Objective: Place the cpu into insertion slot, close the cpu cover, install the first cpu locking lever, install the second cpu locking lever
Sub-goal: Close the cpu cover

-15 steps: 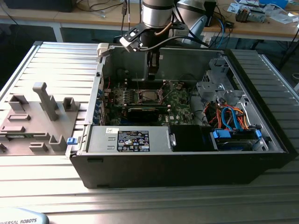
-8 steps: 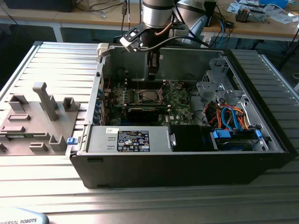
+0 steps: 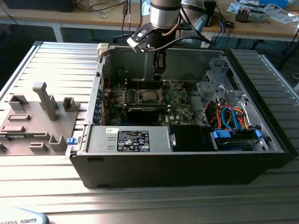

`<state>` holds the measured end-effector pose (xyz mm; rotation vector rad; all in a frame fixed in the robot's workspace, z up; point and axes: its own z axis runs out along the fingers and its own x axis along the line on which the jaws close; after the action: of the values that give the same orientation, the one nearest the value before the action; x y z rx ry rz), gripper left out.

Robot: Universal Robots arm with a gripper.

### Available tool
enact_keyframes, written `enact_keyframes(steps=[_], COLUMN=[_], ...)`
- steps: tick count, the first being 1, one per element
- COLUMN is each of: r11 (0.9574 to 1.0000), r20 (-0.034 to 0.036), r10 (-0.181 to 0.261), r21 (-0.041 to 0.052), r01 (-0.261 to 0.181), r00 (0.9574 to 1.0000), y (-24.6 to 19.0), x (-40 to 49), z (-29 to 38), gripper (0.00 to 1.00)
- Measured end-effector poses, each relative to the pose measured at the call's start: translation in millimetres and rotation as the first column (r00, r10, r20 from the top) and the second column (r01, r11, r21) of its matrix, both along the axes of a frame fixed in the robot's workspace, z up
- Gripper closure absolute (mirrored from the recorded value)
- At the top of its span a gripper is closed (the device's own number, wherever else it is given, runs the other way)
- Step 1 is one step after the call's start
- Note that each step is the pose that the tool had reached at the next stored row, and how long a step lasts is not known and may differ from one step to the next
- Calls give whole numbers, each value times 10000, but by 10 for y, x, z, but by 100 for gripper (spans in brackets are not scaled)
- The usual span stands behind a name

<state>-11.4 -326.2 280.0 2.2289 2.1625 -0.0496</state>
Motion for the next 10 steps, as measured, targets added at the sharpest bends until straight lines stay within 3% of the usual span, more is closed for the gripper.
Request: enact_keyframes(steps=[10], r11=[10000], r20=[-47], r10=[0], r21=[-2], r01=[0], r00=[10000], y=[-1], x=[373], z=[-2], gripper=[89])
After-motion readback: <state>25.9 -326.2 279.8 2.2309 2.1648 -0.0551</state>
